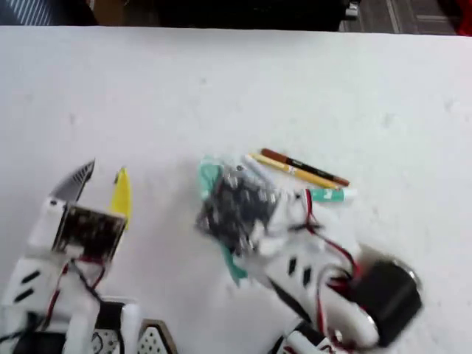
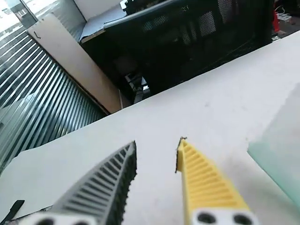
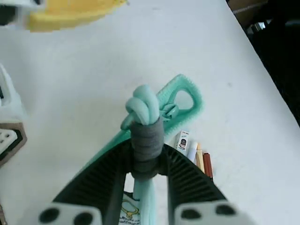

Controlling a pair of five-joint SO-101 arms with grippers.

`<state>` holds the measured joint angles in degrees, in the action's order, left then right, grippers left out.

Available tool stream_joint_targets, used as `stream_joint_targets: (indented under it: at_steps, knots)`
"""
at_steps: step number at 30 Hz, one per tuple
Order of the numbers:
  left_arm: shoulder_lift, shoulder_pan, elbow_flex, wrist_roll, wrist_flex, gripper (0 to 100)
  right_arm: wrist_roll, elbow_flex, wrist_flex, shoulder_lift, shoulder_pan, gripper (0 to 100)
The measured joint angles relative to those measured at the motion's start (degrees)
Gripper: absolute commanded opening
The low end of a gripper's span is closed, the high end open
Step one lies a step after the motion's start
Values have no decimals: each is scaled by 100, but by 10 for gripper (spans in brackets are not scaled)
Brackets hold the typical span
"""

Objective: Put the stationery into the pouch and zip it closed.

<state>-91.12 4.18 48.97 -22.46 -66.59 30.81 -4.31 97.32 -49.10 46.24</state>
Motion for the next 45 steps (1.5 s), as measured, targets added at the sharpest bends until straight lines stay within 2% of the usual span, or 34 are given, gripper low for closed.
stream_joint_targets:
  at_steps: [2,4,9,14,18,23,30,33,36,40,45]
  knots:
    - [0,35,492,53,554,166,220,-413,0,-413,202,17]
    - [0,35,1037,404,1248,166,440,-774,0,-800,501,17]
    - [105,-167,2312,1855,3262,166,835,-1433,-9,-1336,809,17]
    - [9,-862,2444,2145,3763,166,1169,-1635,-9,-1512,835,17]
    - [105,-1459,2488,2136,3552,166,1301,-1644,-88,-1512,835,17]
    - [-9,-2022,2391,1442,2857,166,1319,-1749,-440,-1512,712,17]
    - [-9,-2251,1811,985,1125,166,1345,-1829,-1521,-1477,-800,17]
    - [-9,-2646,1512,967,519,166,1240,-1802,-1802,-1240,-1064,17]
    - [-9,-2892,1354,967,316,166,844,-1776,-2154,-809,-1108,17]
    - [-9,-2725,1327,967,308,169,475,-1776,-2409,-422,-1108,17]
    - [53,-1653,1116,967,290,170,404,-1767,-2532,-273,-1108,17]
